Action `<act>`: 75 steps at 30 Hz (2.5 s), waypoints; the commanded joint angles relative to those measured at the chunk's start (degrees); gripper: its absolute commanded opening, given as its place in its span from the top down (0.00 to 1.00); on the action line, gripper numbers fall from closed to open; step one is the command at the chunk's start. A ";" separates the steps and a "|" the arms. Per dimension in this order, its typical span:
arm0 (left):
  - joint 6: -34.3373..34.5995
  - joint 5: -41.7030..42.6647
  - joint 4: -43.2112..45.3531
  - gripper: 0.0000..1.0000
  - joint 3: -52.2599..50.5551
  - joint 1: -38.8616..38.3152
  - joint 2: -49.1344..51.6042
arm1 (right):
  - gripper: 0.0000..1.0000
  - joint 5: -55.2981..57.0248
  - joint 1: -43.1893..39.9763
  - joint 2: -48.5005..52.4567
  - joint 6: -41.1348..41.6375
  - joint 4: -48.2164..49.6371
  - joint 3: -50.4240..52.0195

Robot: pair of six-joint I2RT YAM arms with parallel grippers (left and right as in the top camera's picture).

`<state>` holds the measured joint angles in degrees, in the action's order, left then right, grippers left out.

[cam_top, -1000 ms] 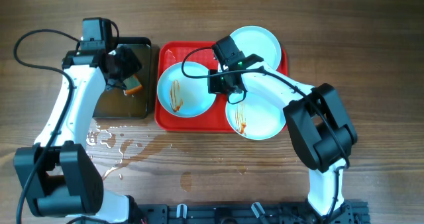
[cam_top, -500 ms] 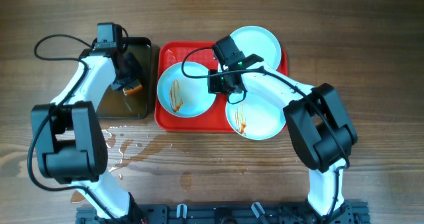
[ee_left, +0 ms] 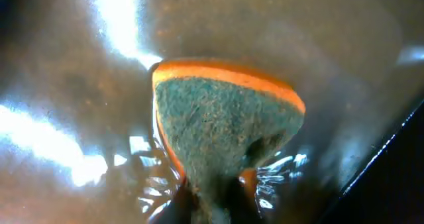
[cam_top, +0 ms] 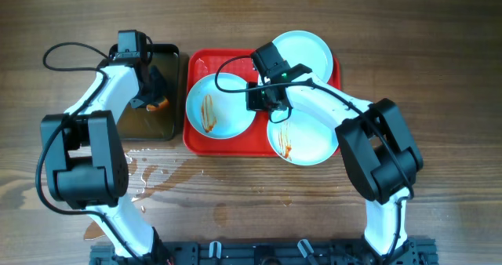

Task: Clean dirty plates on tray and stack at the side
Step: 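Scrub the left plate with the sponge held in left gripper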

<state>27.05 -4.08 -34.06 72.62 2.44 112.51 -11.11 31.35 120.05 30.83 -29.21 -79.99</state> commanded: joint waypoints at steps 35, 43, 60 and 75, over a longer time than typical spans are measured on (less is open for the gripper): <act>-9.92 18.08 -15.32 0.96 0.83 -15.45 0.76 | 0.96 -7.45 -2.08 2.73 -1.11 0.92 -0.26; -2.32 14.88 -7.02 0.96 -1.46 -19.02 0.76 | 0.96 -8.11 -2.08 2.73 -1.09 1.53 -0.26; -3.34 18.34 -8.85 0.96 -2.08 -20.90 0.63 | 0.96 -8.07 -2.08 2.75 -1.07 1.55 -0.26; 8.83 -5.11 -2.75 0.96 -2.10 -19.02 0.66 | 0.96 -7.80 -2.08 3.30 -0.63 1.60 -0.26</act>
<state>33.45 -2.98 -32.29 70.98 -17.08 111.77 -17.54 28.56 121.01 30.22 -27.73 -79.99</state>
